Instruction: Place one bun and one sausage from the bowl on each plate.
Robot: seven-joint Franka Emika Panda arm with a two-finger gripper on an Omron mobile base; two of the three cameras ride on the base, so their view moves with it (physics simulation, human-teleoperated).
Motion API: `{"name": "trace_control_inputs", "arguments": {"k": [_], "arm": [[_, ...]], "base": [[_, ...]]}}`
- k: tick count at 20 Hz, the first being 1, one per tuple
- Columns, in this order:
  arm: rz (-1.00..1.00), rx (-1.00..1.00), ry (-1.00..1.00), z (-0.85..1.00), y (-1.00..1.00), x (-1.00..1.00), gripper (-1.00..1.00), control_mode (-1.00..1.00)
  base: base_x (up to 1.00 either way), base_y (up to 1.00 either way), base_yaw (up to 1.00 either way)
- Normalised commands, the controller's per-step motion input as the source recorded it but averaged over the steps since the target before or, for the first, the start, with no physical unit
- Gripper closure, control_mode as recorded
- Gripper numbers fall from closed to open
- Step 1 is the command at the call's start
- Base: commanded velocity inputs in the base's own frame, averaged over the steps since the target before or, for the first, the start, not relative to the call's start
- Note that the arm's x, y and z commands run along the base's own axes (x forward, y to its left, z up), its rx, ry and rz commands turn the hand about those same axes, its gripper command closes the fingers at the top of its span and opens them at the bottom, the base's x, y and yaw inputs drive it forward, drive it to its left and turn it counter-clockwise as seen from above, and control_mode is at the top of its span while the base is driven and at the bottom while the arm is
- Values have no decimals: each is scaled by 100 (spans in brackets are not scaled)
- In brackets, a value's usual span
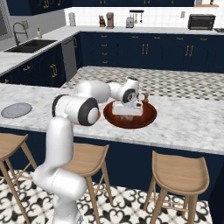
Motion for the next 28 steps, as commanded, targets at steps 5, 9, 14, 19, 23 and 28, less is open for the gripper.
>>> {"name": "trace_control_inputs", "arguments": {"k": [5, 9, 14, 19, 23, 28], "arm": [[-10, 0, -3, 95, 0, -96, 100, -100], [-23, -7, -7, 46, 52, -98, 100, -100], [-11, -13, -6, 35, 93, -40, 100, -100], [-12, -4, -4, 38, 28, -68, 100, -100], [-28, -1, -7, 15, 17, -49, 100, -100], [3, 0, -8, 9, 16, -45, 100, -100]], "base": [[0, 0, 0], [0, 0, 0], [0, 0, 0], [0, 0, 0], [0, 0, 0], [0, 0, 0]]}}
